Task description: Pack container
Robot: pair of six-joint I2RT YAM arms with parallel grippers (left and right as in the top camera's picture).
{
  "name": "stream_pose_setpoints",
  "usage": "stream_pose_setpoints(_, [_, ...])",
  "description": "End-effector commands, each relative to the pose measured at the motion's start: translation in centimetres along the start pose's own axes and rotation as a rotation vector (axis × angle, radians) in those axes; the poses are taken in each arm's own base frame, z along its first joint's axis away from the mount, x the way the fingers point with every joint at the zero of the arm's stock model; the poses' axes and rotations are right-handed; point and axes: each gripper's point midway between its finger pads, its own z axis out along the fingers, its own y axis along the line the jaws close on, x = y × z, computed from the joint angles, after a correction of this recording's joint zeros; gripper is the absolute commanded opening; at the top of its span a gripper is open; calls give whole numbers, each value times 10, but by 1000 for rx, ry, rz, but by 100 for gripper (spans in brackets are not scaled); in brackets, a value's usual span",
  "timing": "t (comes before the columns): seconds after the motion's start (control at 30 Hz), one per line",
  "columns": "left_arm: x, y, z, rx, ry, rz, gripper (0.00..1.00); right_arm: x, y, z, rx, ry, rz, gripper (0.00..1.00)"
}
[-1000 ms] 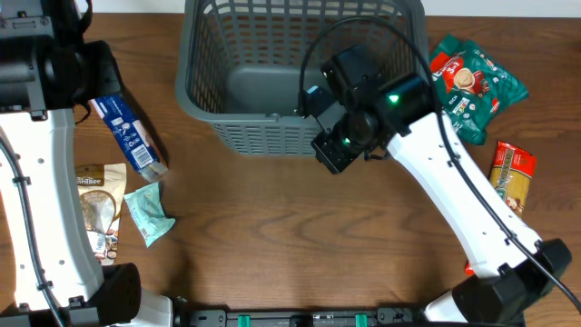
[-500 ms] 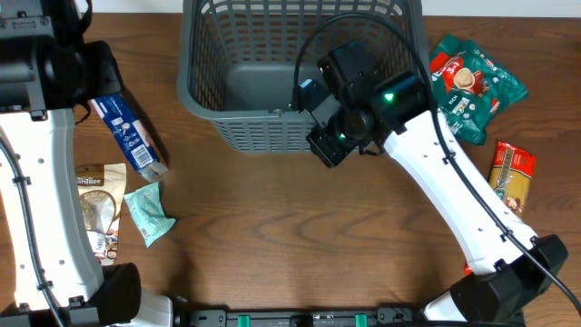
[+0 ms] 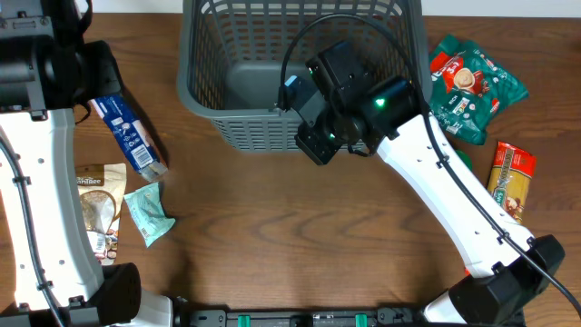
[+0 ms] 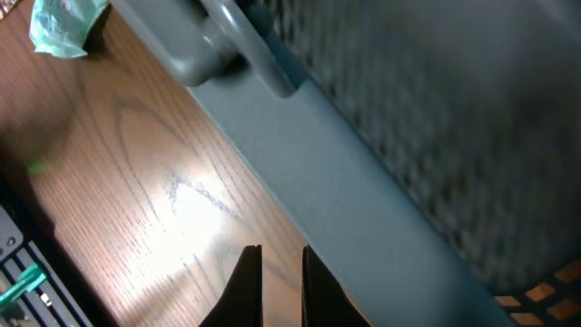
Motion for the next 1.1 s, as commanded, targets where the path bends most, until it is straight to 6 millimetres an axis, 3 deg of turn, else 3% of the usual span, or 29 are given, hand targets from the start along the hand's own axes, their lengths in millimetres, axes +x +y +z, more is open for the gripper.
stream_pose_setpoints(0.0, [1,3,-2,-8,2,-9,57,-5,0,5,8,-9,-24,2])
stream_pose_setpoints(0.43, [1,3,-2,-8,1,-9,58,-11,-20,4,118,-25,-30,2])
stream_pose_setpoints(1.07, [1,3,-2,-8,1,-9,57,-32,-25,2,139,-111,-45,4])
